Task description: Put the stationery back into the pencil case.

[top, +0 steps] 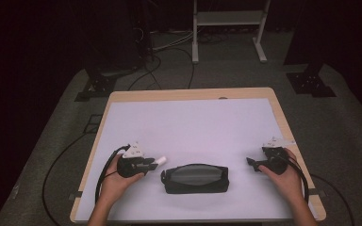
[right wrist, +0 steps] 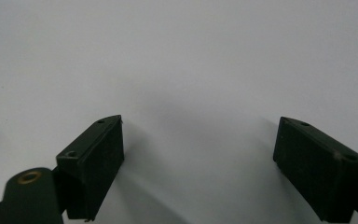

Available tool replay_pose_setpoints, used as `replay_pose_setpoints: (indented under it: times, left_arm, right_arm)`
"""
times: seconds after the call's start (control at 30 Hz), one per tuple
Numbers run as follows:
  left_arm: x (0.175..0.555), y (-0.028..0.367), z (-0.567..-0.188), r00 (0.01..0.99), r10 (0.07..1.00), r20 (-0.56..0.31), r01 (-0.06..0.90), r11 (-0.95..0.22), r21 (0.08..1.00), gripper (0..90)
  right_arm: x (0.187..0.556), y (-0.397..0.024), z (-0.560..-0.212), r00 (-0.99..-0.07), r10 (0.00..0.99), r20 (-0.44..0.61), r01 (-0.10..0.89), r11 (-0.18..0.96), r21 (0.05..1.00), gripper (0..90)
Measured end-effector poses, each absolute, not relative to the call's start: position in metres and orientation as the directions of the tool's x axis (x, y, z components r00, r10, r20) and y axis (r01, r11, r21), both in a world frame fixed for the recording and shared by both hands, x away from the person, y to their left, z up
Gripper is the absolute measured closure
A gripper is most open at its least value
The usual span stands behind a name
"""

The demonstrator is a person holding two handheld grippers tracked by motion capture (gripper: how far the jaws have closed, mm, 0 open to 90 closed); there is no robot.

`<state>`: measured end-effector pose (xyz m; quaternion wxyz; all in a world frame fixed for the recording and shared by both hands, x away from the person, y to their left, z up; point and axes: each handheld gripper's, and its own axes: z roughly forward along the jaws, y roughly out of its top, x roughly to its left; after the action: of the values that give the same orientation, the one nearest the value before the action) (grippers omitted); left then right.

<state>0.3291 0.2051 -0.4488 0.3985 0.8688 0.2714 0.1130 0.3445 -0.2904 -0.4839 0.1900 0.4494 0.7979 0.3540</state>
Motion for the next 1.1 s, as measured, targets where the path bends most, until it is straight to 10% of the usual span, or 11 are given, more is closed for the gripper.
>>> replay_pose_setpoints:
  times: [1.1]
  left_arm:
    - [0.308, 0.191, -0.399, 0.880, 0.475, -0.003, 0.259, -0.475, 0.841, 70.9]
  right_arm:
    - [0.344, -0.290, -0.484, -0.524, 0.852, 0.015, 0.583, 0.345, 0.736, 14.8]
